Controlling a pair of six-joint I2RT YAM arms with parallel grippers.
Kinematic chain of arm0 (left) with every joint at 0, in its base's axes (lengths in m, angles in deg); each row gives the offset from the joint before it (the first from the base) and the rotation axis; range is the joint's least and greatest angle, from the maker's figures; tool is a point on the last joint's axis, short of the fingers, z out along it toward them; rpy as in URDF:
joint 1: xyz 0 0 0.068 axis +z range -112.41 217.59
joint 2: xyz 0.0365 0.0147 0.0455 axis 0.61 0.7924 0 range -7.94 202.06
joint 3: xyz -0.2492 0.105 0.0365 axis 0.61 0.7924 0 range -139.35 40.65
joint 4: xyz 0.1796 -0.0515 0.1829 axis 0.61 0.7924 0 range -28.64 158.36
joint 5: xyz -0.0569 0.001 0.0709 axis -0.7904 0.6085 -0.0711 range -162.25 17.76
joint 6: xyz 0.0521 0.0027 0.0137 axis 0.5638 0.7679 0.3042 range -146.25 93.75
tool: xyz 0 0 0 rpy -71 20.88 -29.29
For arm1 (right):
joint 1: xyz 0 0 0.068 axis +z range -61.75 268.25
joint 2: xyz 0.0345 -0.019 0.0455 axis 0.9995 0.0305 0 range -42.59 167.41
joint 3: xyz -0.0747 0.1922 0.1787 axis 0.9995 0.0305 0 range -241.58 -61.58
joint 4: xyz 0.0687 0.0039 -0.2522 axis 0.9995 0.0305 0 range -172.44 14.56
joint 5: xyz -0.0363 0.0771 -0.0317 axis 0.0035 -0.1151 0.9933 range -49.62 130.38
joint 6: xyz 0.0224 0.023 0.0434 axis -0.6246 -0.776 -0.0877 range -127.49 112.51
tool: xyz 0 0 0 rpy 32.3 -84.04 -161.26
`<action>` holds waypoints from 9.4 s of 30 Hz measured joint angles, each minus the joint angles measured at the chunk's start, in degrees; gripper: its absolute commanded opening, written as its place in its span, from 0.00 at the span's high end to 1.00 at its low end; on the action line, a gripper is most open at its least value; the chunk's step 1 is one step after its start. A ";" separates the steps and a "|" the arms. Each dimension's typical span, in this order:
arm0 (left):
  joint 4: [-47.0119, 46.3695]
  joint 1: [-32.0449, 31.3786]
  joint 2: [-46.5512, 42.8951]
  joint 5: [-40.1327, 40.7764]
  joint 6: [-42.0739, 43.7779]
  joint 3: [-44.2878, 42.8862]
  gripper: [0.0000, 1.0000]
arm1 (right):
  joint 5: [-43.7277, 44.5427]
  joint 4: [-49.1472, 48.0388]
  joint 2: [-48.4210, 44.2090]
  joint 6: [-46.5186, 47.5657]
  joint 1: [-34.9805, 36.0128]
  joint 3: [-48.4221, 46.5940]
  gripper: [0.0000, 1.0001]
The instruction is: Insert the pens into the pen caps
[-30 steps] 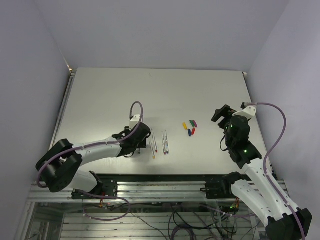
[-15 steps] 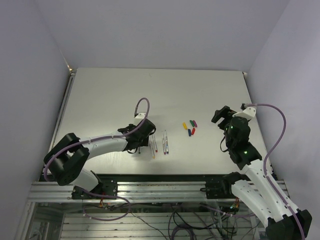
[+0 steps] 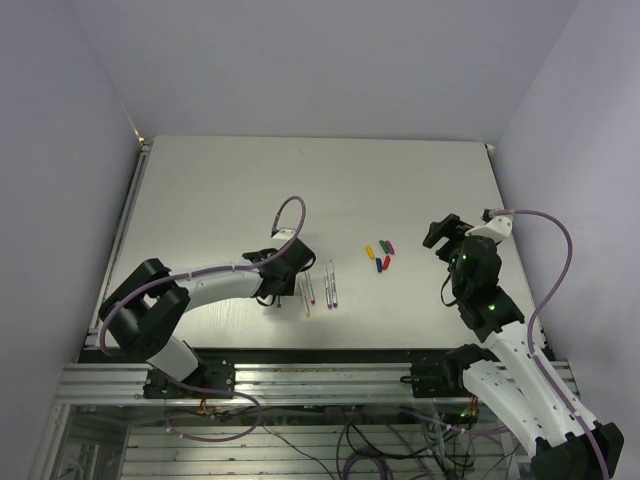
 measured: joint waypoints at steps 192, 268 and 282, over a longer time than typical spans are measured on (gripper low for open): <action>-11.87 5.40 -37.40 -19.71 8.87 14.67 0.93 | -14.95 -5.25 59.80 5.95 6.67 -19.96 1.00; -45.70 -1.14 -29.64 -34.45 4.15 9.99 0.93 | -36.57 -59.52 25.11 -7.28 19.02 -2.62 1.00; -50.01 -1.20 -30.62 -32.50 4.13 13.11 0.93 | -36.61 -60.63 25.92 -10.36 20.39 -0.76 1.00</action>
